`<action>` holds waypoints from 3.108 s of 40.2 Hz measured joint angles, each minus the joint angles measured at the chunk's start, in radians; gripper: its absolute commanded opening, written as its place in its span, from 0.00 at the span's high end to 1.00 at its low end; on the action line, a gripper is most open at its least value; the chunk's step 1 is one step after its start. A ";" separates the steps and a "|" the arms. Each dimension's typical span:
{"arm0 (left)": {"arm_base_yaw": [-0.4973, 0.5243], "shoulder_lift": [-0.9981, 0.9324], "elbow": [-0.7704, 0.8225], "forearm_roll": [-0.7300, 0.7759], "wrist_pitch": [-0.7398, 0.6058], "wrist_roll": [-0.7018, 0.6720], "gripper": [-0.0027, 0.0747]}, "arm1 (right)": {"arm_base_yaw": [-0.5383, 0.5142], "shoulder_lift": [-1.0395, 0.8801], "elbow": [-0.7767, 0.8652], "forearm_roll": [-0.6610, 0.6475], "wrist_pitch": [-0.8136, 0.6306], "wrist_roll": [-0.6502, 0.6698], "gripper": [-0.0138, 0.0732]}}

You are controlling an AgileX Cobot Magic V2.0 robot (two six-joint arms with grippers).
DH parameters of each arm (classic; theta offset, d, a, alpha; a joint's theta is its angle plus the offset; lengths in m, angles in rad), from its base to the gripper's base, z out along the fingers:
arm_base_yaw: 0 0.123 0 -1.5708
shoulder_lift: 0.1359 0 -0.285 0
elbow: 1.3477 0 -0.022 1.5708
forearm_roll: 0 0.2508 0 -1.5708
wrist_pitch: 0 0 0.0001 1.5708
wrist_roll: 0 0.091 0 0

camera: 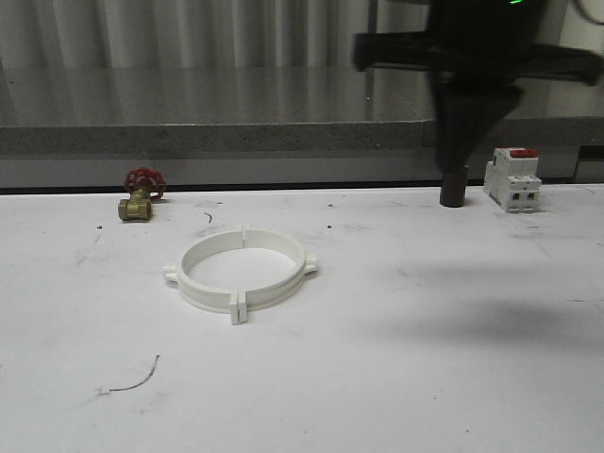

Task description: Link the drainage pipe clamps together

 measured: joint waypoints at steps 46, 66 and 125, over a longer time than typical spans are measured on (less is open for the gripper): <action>0.000 0.000 0.000 0.000 0.000 0.000 0.99 | -0.126 -1.344 1.027 -0.268 -0.660 -0.160 0.98; 0.000 0.000 0.000 0.000 0.000 0.000 0.99 | -0.126 -1.344 1.027 -0.277 -0.664 -0.162 0.98; 0.353 0.000 0.317 -0.339 -0.250 0.296 0.99 | -0.126 -1.344 1.029 -0.278 -0.667 -0.162 0.98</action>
